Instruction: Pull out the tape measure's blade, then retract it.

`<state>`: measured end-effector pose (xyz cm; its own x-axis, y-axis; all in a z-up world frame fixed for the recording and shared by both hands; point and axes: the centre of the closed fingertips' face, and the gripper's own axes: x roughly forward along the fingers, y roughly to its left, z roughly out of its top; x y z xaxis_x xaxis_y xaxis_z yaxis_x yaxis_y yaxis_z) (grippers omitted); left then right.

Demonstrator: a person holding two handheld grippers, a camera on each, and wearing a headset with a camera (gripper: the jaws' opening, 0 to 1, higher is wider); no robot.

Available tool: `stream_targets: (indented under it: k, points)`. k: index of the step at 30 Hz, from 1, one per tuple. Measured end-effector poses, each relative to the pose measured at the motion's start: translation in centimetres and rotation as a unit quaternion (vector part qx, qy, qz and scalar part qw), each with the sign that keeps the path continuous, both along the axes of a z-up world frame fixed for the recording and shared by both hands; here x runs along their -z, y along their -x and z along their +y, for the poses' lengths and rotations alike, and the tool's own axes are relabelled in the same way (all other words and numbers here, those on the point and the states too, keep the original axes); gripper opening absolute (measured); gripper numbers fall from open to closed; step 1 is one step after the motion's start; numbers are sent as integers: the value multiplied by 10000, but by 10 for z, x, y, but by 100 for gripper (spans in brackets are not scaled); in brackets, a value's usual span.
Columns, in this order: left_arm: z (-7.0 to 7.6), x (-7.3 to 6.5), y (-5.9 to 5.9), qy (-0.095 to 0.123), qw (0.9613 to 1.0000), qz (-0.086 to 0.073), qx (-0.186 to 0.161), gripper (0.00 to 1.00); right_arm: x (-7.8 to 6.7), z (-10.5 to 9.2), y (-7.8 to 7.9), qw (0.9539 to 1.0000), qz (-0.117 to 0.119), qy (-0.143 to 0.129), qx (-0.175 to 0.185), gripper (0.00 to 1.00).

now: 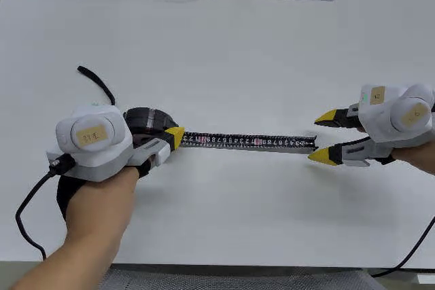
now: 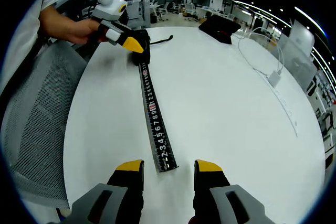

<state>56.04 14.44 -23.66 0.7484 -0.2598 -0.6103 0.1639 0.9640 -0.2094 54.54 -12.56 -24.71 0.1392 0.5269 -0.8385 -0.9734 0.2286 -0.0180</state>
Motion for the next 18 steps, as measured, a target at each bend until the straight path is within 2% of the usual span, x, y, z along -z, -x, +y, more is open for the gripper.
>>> stream_targets:
  k: [18]
  points:
    - [1, 1, 0, 7, 10000, 1, 22, 61, 14, -3, 4, 9985, 180, 344, -387, 24]
